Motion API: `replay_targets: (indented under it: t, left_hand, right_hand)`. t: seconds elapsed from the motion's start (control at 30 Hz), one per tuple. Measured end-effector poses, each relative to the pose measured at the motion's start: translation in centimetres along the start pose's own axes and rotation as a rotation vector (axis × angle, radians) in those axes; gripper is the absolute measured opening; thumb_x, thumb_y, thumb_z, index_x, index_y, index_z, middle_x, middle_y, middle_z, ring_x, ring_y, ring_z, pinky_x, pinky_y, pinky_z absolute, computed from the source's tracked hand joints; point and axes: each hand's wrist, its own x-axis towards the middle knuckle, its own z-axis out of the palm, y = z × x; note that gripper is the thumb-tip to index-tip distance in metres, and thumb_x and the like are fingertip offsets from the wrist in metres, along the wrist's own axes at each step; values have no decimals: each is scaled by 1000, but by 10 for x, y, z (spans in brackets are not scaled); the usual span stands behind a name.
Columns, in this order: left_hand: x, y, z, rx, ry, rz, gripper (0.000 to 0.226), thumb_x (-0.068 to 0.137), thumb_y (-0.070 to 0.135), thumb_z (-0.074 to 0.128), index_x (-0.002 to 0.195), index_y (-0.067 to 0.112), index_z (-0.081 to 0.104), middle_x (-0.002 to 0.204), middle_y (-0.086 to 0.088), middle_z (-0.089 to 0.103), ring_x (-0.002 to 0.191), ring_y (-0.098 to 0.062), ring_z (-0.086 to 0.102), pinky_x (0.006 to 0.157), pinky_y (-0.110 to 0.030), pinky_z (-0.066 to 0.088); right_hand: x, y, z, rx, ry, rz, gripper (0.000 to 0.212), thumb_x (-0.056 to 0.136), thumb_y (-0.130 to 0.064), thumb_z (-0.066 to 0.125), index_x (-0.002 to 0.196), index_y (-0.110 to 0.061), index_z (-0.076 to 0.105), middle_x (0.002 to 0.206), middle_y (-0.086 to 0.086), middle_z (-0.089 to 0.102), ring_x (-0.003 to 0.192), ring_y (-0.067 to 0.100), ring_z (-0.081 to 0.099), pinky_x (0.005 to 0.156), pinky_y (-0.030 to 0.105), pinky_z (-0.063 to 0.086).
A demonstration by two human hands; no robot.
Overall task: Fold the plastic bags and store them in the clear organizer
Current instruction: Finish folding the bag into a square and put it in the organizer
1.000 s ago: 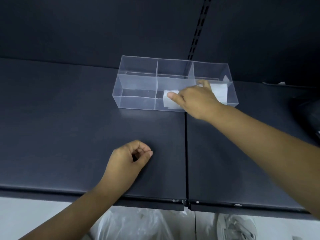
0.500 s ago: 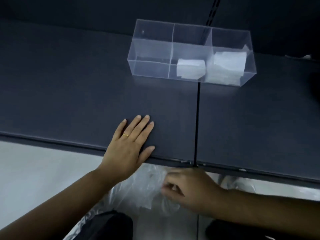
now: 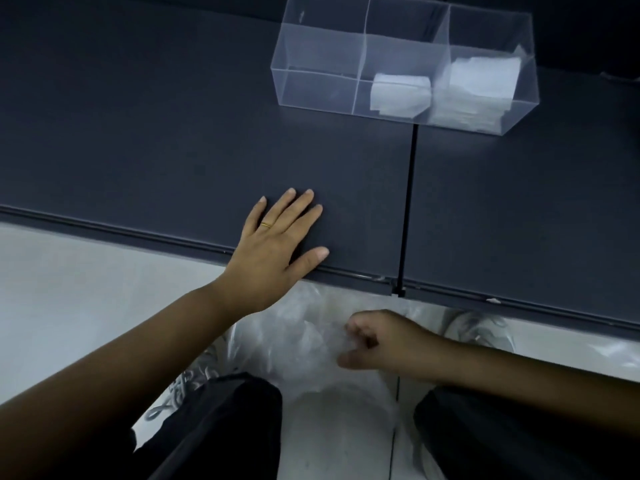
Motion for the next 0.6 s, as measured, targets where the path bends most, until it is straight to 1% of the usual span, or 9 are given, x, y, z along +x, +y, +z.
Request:
replay_targets:
  t: [0.07,0.13,0.17,0.2,0.27,0.33,0.4,0.5,0.6]
  left_hand:
    - [-6,15,-16,-525,-166,-56,58,92,65,21,138,39,45,154,14,31,145,0,11,120,-35,3]
    - [-12,33,-31,-988,-398,-9,57,90,70,26,133,42,52,143,17,48,138,-4,35,113,-36,29]
    - [-13,40,-34,-1107,-472,38,51,92,64,37,132,38,54,136,13,55,130,-7,47,104,-30,41]
    - [-13,46,-35,-1156,-504,58,41,92,52,50,127,33,59,128,9,62,121,-10,57,95,-25,47]
    - [-7,51,-33,-1142,-428,-48,25,86,34,68,109,24,71,105,1,73,98,-14,69,80,-22,52]
    - [1,46,-30,-1101,-246,-209,25,77,35,73,91,14,75,85,-4,75,76,-18,71,66,-24,54]
    - [7,35,-29,-1031,-76,-313,37,67,44,75,78,9,72,67,-2,69,58,-13,62,54,-22,49]
    - [13,24,-29,-966,101,-395,23,73,34,77,71,12,70,62,-10,65,55,-13,57,50,-22,47]
    - [15,29,-29,-897,272,-396,16,80,21,74,66,23,66,57,3,63,50,-4,55,47,-17,44]
  right_hand:
    - [-22,-24,-21,34,52,-174,23,79,-41,74,71,-25,60,63,-12,56,58,0,48,56,18,39]
    - [-37,-47,-48,110,175,-265,28,80,-43,70,63,-25,57,53,-11,50,51,-2,44,51,13,34]
    - [-42,-55,-61,151,251,-282,33,79,-46,68,63,-19,57,52,-5,48,50,1,43,50,15,34]
    - [-43,-60,-74,184,325,-294,39,77,-48,66,63,-13,57,51,-1,48,50,5,43,50,17,35]
    - [-41,-62,-95,201,461,-300,42,77,-48,63,59,-11,54,50,-2,45,48,5,39,48,16,33]
    - [-35,-55,-110,177,557,-281,41,81,-43,64,53,-15,52,49,-8,43,47,3,37,48,15,32]
    - [-30,-44,-122,158,632,-245,37,84,-36,68,53,-17,56,48,-9,47,45,1,39,48,13,34]
    - [-24,-26,-135,40,822,-171,21,85,-25,70,67,-17,64,70,0,60,58,8,50,61,19,41]
    - [-29,-31,-133,-98,1102,-229,5,86,-27,67,86,-30,63,94,-4,54,78,11,55,71,9,42]
